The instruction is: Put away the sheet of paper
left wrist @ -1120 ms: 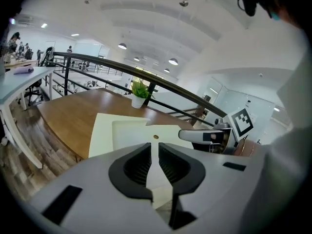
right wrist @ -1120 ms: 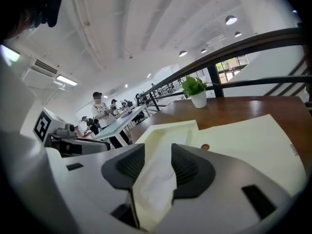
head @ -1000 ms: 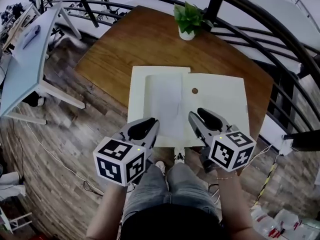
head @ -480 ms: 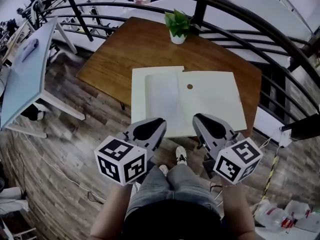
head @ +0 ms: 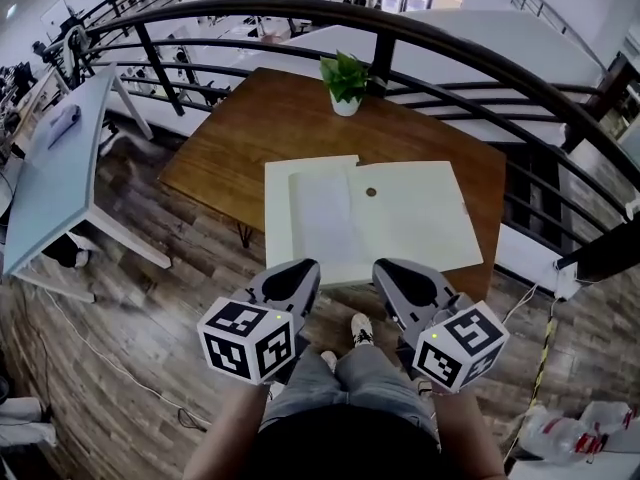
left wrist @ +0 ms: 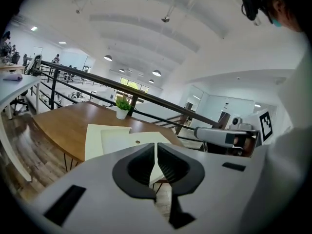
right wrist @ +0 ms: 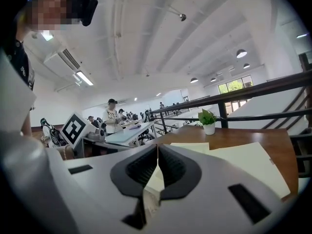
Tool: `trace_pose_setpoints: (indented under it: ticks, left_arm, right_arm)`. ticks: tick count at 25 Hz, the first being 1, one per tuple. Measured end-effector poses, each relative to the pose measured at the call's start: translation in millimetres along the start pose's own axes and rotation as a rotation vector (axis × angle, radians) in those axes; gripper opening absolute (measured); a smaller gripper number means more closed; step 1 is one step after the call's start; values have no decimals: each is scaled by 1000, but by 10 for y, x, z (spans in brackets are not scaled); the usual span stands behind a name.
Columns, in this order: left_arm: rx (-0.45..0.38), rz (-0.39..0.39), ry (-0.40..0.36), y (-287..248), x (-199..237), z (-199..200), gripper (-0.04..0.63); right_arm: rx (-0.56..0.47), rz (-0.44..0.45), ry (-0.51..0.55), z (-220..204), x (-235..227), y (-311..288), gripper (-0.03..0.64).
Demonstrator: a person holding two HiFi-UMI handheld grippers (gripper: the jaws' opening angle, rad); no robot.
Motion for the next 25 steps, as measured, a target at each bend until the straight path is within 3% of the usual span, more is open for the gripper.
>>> trace_pose_setpoints:
  ticks: [10,25]
  left_arm:
    - [28,9,-11,-52,-157,-54,31]
    - [29,13,-22,58,-150,-162,31]
  right_arm:
    - [58,-21,51,-63,38,91,29]
    - [18,-25,11,-127,144,30,26]
Point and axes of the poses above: the fingertips, and each gripper's own axes: y backward along the fingers, x to its left, z out of its top, the point moved 7 cm from there along y, backward along the fingers, and after that the axes turned 12 degrees about x, right-handed, at the moved point
